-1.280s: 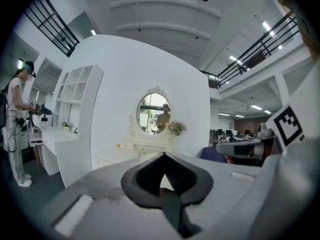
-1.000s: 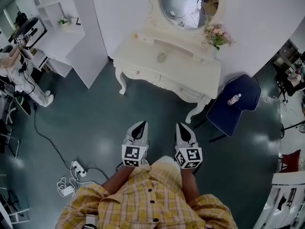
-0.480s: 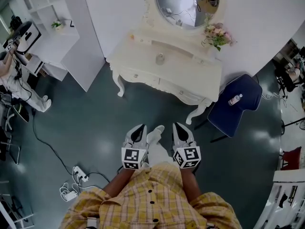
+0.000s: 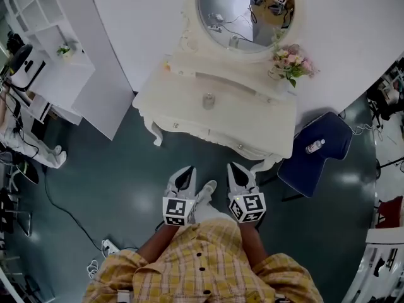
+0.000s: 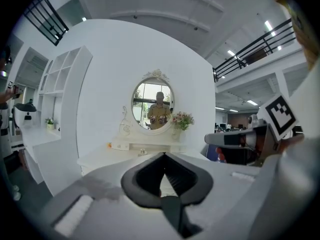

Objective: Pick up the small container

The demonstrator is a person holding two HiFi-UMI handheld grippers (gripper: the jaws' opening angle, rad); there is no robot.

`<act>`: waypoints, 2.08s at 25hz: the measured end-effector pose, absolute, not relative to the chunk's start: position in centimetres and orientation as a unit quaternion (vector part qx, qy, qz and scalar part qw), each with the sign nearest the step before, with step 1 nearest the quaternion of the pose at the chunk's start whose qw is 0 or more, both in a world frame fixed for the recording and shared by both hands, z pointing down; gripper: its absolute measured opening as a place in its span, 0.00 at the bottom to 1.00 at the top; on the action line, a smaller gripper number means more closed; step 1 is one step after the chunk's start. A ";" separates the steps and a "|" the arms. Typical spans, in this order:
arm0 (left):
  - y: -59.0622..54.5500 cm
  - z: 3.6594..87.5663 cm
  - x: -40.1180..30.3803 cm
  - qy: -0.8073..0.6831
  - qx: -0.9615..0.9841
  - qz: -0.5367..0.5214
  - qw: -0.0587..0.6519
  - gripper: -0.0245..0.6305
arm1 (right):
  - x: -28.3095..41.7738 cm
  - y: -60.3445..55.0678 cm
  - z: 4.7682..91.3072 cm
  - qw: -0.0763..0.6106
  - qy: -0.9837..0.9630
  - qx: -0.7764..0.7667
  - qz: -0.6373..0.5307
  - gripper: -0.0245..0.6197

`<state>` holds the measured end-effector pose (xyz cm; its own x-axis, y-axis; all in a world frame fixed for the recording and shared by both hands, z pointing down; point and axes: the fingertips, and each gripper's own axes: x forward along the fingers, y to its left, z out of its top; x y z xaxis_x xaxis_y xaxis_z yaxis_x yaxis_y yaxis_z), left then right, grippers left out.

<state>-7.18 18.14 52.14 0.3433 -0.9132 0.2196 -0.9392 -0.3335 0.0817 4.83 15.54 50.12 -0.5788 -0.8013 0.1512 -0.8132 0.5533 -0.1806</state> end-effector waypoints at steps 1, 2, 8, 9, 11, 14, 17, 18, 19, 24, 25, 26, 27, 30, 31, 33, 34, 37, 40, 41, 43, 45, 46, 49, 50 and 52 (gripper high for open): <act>16.6 51.9 -7.1 -0.566 0.816 0.069 0.097 0.04 | 4.7 14.0 49.9 0.027 -0.880 0.460 0.116 0.04; 15.1 51.8 -7.0 -0.563 0.818 0.071 0.097 0.04 | 4.7 12.6 49.8 0.028 -0.879 0.462 0.116 0.04; 6.6 51.7 -7.0 -0.559 0.819 0.085 0.101 0.04 | 4.7 3.8 49.7 0.036 -0.875 0.469 0.119 0.04; 5.2 51.6 -7.0 -0.558 0.819 0.083 0.102 0.04 | 4.7 2.5 49.7 0.037 -0.875 0.468 0.119 0.04; 2.5 51.5 -7.1 -0.558 0.819 0.081 0.106 0.04 | 4.5 0.0 49.7 0.039 -0.875 0.467 0.117 0.04; -0.9 52.2 -6.9 -0.558 0.818 0.088 0.111 0.04 | 4.5 -3.1 50.4 0.048 -0.876 0.465 0.117 0.04; -4.0 52.8 -6.7 -0.558 0.816 0.095 0.113 0.04 | 4.7 -6.0 51.2 0.050 -0.876 0.463 0.121 0.04; -4.9 53.2 -6.6 -0.558 0.817 0.097 0.113 0.04 | 4.7 -6.9 51.4 0.050 -0.877 0.463 0.121 0.04; -5.7 53.7 -6.6 -0.557 0.816 0.100 0.114 0.04 | 4.7 -7.7 51.5 0.050 -0.877 0.463 0.121 0.04; -8.6 55.2 -6.5 -0.556 0.814 0.116 0.120 0.04 | 4.9 -10.6 52.4 0.051 -0.875 0.465 0.123 0.04; -9.1 55.4 -6.5 -0.556 0.814 0.116 0.120 0.04 | 5.0 -11.1 52.6 0.052 -0.875 0.465 0.124 0.04; -9.6 55.5 -6.5 -0.556 0.815 0.115 0.119 0.04 | 4.9 -11.4 52.8 0.053 -0.875 0.464 0.126 0.04; -10.1 55.6 -6.5 -0.556 0.814 0.115 0.120 0.04 | 4.8 -11.7 52.9 0.055 -0.875 0.464 0.128 0.04; -11.1 55.9 -6.7 -0.559 0.810 0.117 0.130 0.04 | 4.6 -12.2 53.4 0.060 -0.874 0.463 0.132 0.04; -11.3 56.1 -6.8 -0.561 0.809 0.120 0.132 0.04 | 4.5 -12.4 53.7 0.062 -0.874 0.463 0.133 0.04; -11.7 57.1 -7.1 -0.560 0.808 0.127 0.134 0.04 | 4.3 -12.7 54.1 0.065 -0.873 0.464 0.136 0.04; -12.0 57.6 -7.2 -0.558 0.808 0.132 0.134 0.04 | 4.2 -12.9 54.3 0.067 -0.872 0.465 0.138 0.04; -12.9 58.5 -7.6 -0.553 0.809 0.143 0.136 0.04 | 3.9 -13.6 54.9 0.070 -0.870 0.467 0.143 0.04; -13.7 59.6 -7.8 -0.548 0.810 0.151 0.145 0.04 | 3.6 -14.2 55.6 0.074 -0.865 0.473 0.149 0.04; -14.0 60.1 -7.9 -0.545 0.811 0.155 0.148 0.04 | 3.5 -14.4 55.9 0.076 -0.863 0.477 0.152 0.04; -14.5 61.1 -7.9 -0.540 0.812 0.163 0.151 0.04 | 3.5 -14.8 56.6 0.078 -0.857 0.484 0.157 0.04; -15.2 62.1 -8.0 -0.534 0.814 0.169 0.154 0.04 | 3.5 -15.4 57.2 0.081 -0.854 0.488 0.160 0.04; -15.5 62.7 -8.0 -0.531 0.815 0.172 0.156 0.04 | 3.5 -15.7 57.5 0.082 -0.853 0.490 0.162 0.04; -16.1 64.4 -7.6 -0.515 0.822 0.181 0.165 0.07 | 3.7 -16.0 58.2 0.085 -0.848 0.496 0.168 0.04; -16.3 64.9 -7.5 -0.510 0.824 0.185 0.167 0.10 | 3.7 -16.1 58.4 0.085 -0.846 0.498 0.171 0.04; -16.8 65.8 -7.3 -0.506 0.825 0.191 0.168 0.19 | 3.7 -16.3 58.9 0.087 -0.845 0.498 0.172 0.04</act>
<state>-7.32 -16.84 65.84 0.4162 -0.7697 0.4841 -0.8977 -0.4326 0.0838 3.71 -16.32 58.88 -0.4878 -0.8127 0.3187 -0.8726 0.4441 -0.2032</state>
